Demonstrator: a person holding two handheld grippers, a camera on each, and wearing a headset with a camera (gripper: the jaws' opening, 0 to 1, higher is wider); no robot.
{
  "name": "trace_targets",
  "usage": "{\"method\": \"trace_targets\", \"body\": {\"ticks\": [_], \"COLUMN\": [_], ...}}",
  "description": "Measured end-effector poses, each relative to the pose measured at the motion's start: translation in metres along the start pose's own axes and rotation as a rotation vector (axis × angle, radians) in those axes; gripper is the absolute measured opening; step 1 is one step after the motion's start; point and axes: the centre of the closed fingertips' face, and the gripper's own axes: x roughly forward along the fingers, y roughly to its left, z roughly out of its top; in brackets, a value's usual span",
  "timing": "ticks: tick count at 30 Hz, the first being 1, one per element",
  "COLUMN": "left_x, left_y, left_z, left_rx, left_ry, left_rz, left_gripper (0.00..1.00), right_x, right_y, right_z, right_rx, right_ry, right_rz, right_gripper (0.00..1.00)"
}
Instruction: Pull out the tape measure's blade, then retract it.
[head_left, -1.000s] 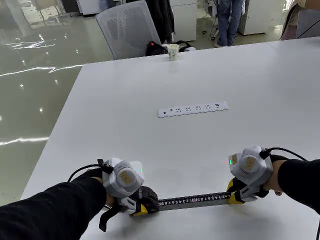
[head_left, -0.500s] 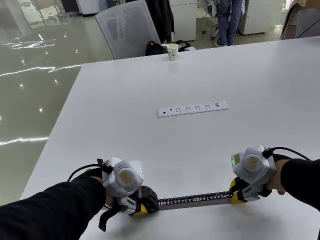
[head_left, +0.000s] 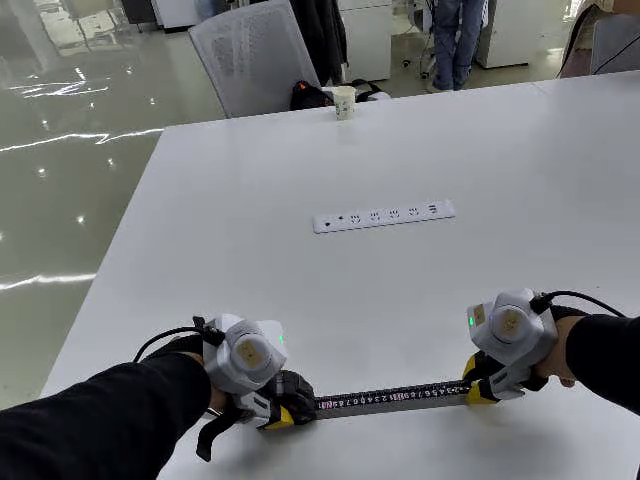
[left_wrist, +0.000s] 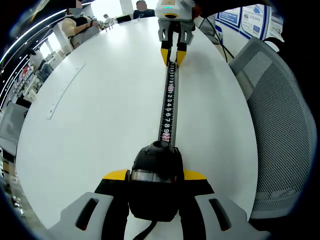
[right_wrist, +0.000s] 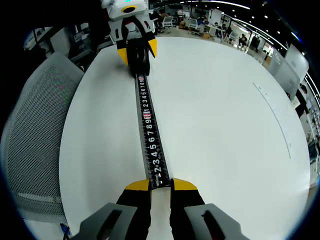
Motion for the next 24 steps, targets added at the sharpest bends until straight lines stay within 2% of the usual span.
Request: {"method": "trace_targets", "body": {"ticks": [24], "left_x": [0.0004], "left_y": [0.0007], "left_z": [-0.0001], "left_rx": [-0.004], "left_ry": [-0.001], "left_rz": [0.0], "left_gripper": [0.33], "right_x": [-0.0056], "right_y": [-0.0019], "right_z": [-0.0092], "right_rx": [0.017], "right_ry": [0.008], "right_rz": [-0.005], "right_gripper": [0.1]}}
